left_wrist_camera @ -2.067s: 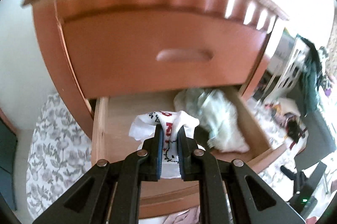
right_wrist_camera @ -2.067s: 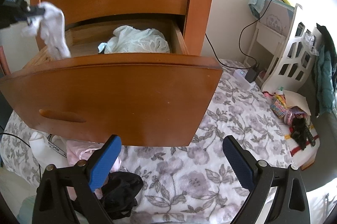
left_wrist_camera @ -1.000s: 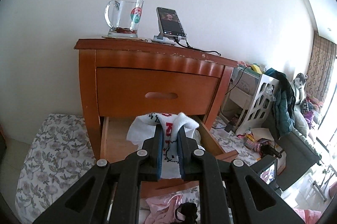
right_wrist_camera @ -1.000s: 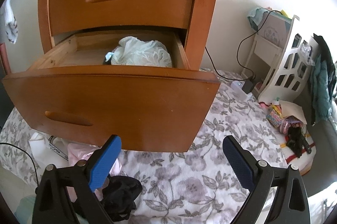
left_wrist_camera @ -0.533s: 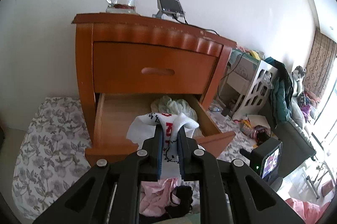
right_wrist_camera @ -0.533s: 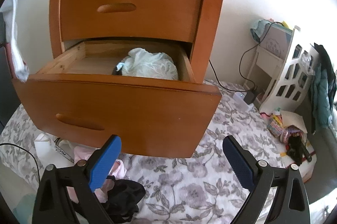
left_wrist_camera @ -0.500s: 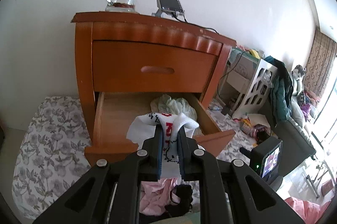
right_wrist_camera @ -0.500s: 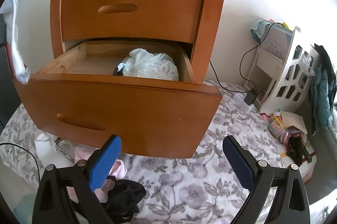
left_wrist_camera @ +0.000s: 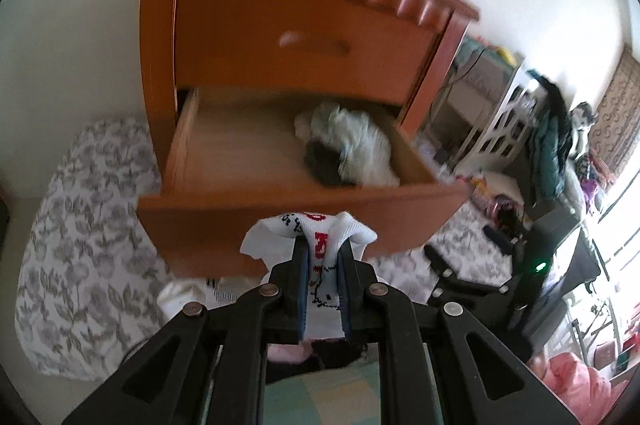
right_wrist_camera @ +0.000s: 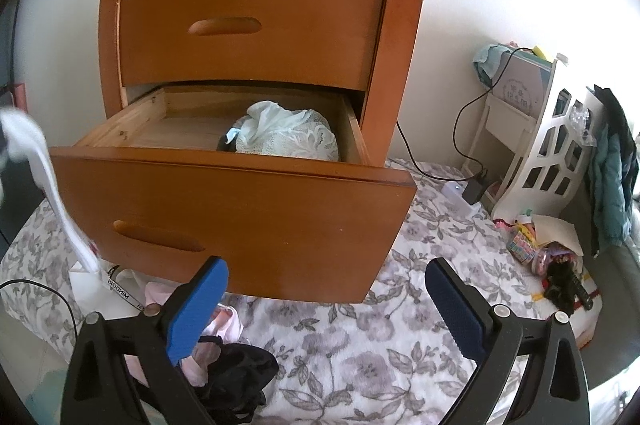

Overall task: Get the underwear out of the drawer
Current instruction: 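Lift the white sock out of the drawer and carry it toward the bed, then lower the white sock onto the clothes on the bed and release it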

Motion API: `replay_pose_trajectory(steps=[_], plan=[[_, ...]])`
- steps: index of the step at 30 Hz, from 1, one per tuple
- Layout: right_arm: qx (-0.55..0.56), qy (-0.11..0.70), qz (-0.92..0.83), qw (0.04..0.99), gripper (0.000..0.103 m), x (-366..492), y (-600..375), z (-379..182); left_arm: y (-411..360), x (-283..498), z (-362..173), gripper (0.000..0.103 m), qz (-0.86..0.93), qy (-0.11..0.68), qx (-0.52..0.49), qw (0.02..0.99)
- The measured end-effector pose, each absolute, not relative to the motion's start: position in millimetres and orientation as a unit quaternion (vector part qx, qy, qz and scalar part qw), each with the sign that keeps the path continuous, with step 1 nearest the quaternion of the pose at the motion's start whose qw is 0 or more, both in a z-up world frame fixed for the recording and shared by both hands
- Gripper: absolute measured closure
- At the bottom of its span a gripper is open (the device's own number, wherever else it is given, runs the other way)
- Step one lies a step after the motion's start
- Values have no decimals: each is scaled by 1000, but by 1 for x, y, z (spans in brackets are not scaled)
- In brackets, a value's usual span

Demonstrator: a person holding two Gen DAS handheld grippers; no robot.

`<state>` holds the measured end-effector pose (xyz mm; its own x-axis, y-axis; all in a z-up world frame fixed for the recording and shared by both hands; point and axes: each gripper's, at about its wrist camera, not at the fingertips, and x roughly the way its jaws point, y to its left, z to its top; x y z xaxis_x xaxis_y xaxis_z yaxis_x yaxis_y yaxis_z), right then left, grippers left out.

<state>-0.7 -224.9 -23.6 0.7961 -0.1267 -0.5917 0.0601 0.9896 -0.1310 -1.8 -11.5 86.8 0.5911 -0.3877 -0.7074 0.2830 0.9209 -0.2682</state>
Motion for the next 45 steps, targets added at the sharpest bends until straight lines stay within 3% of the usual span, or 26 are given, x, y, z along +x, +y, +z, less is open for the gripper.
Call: replay_pose_trajectory(steps=[45], plan=[[-54,353,-47,933,0,13,-227,-36,-47,46,-76,88,-149,609,-49,778]])
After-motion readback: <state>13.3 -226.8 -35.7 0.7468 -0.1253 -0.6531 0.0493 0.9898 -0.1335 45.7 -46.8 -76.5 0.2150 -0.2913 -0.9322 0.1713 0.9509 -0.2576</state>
